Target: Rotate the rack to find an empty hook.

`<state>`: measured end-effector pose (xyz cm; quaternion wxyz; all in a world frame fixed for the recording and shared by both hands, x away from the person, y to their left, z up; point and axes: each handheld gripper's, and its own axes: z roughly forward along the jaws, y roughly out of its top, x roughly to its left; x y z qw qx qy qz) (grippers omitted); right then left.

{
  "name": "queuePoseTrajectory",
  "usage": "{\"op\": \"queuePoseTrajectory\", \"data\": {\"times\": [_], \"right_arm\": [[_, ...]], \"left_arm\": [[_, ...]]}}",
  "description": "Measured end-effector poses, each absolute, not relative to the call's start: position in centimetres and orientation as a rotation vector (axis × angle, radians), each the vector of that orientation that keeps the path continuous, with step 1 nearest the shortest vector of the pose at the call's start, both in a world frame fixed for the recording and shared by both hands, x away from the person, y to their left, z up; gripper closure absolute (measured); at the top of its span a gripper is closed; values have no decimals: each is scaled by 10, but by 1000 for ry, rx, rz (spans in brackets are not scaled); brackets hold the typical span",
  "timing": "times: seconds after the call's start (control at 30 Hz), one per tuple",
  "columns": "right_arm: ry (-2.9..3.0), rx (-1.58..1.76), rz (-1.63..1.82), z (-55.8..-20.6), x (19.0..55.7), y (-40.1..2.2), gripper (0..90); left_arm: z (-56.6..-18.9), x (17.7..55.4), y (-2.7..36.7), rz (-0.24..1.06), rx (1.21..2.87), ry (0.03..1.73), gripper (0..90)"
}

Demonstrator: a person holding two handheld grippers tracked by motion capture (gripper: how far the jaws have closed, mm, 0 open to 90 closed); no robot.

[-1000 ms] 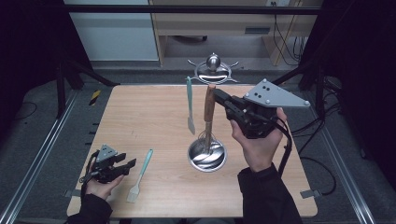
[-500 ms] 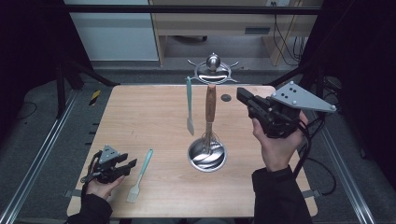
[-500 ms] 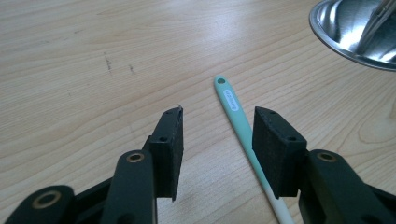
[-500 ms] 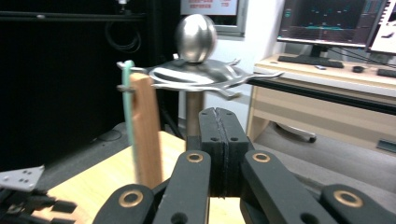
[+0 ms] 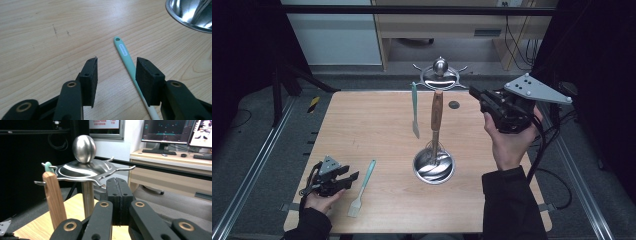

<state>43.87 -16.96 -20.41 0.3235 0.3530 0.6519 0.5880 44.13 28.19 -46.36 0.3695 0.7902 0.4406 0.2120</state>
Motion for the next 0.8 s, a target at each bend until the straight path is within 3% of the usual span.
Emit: {"op": "queuePoseTrajectory", "data": {"times": [0.8], "right_arm": [[1787,781,1577,-205,422,-144,900]], "left_arm": [[-463,443,282,498,2026,1169,503]]}}
